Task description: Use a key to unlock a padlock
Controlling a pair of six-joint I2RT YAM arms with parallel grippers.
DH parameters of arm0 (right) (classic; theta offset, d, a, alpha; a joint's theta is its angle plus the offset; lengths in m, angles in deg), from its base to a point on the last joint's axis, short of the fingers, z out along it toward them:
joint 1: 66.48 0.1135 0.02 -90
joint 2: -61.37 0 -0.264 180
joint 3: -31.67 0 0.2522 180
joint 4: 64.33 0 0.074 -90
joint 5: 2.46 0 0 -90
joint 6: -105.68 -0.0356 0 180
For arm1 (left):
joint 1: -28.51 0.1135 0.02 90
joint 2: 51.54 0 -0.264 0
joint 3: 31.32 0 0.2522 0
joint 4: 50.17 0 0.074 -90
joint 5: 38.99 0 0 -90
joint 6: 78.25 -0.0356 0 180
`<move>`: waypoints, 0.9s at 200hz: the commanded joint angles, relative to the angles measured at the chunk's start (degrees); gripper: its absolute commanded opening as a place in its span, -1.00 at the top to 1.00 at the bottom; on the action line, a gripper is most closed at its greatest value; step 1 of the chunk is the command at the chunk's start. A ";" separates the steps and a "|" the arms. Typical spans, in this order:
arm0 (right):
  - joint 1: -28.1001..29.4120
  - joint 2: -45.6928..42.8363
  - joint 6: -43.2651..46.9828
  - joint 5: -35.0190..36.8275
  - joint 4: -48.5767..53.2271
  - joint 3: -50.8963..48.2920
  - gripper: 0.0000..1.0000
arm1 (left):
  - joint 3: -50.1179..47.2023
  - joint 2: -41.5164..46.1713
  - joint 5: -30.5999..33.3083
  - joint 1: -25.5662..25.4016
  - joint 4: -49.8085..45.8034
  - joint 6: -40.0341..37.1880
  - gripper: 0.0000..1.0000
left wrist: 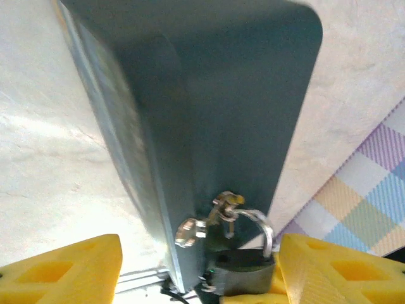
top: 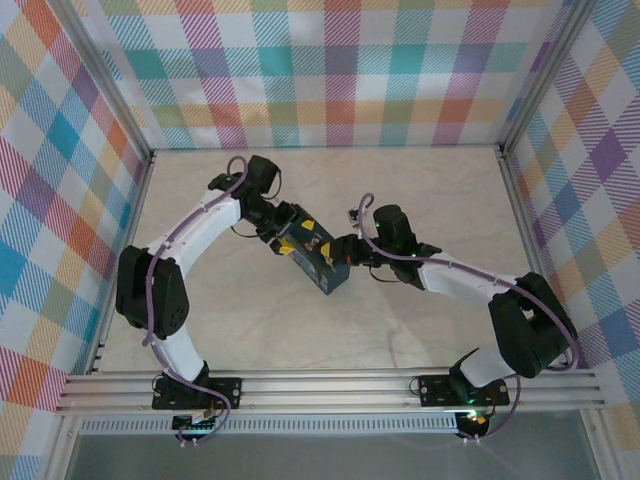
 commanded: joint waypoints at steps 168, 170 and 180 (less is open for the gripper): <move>-3.31 10.23 -11.40 -7.99 -5.10 7.13 1.00 | 15.74 -10.31 17.48 2.20 4.59 -27.95 -0.47; -3.28 10.09 -10.76 -8.13 -3.93 7.65 1.00 | 16.15 -10.45 17.35 2.20 4.50 -28.27 -0.47; -3.41 9.34 -6.51 -8.41 1.00 9.66 0.99 | 18.65 -11.54 16.35 2.19 3.89 -29.49 -0.47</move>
